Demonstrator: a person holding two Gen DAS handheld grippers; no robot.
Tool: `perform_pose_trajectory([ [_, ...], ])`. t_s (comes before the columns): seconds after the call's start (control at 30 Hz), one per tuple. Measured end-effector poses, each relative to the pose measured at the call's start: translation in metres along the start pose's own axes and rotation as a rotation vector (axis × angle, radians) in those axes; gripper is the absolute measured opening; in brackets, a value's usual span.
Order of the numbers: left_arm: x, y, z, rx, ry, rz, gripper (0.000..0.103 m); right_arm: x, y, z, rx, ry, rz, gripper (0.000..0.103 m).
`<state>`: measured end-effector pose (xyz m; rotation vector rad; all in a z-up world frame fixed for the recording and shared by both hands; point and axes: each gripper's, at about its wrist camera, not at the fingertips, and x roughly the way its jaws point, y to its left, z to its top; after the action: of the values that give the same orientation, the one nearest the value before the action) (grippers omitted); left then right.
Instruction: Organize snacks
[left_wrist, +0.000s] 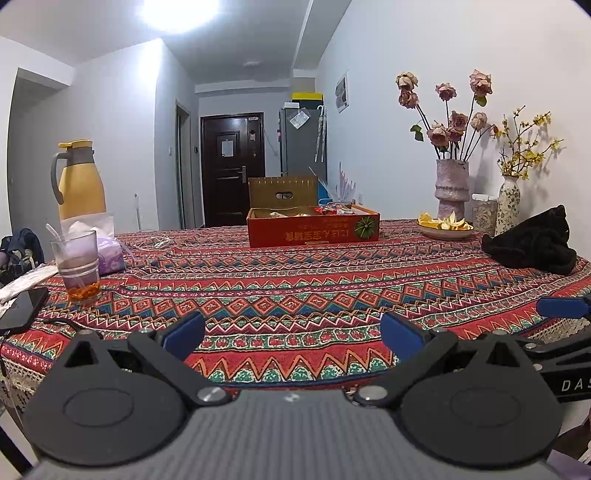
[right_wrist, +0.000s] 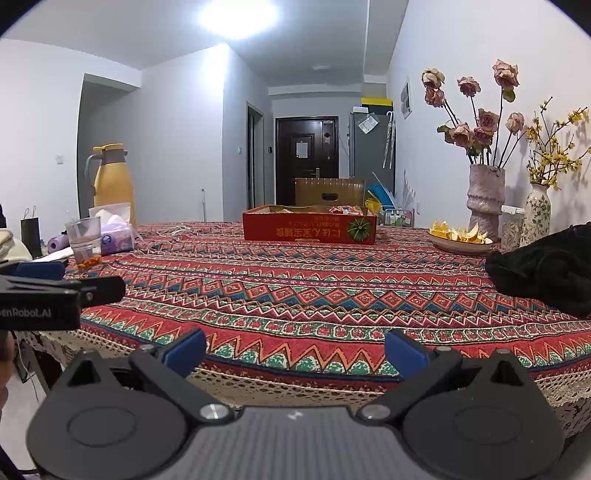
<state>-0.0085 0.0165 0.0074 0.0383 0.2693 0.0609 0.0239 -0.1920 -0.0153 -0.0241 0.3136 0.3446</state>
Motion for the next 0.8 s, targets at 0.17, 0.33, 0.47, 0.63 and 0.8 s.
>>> perform_pose_trajectory([
  [0.17,-0.0003,0.0006,-0.0001,-0.003,-0.002,0.004,0.103,-0.0002,-0.0014,0.0002,0.011,0.002,0.01,0.103],
  [0.33,-0.0003,0.0006,-0.0001,-0.002,-0.001,0.002,0.103,0.0003,-0.0006,-0.0009,0.005,0.004,0.0,0.103],
  [0.47,-0.0006,0.0002,-0.0002,-0.001,-0.002,0.002,0.103,0.0,-0.0001,-0.0013,0.006,0.003,0.001,0.103],
  [0.63,-0.0006,0.0001,-0.0003,-0.001,-0.002,0.002,0.103,-0.0002,-0.0003,-0.0012,0.006,0.002,0.002,0.103],
  [0.8,-0.0012,-0.0002,0.0002,0.001,-0.002,0.001,0.103,-0.0003,0.0005,-0.0011,0.004,-0.002,0.002,0.103],
])
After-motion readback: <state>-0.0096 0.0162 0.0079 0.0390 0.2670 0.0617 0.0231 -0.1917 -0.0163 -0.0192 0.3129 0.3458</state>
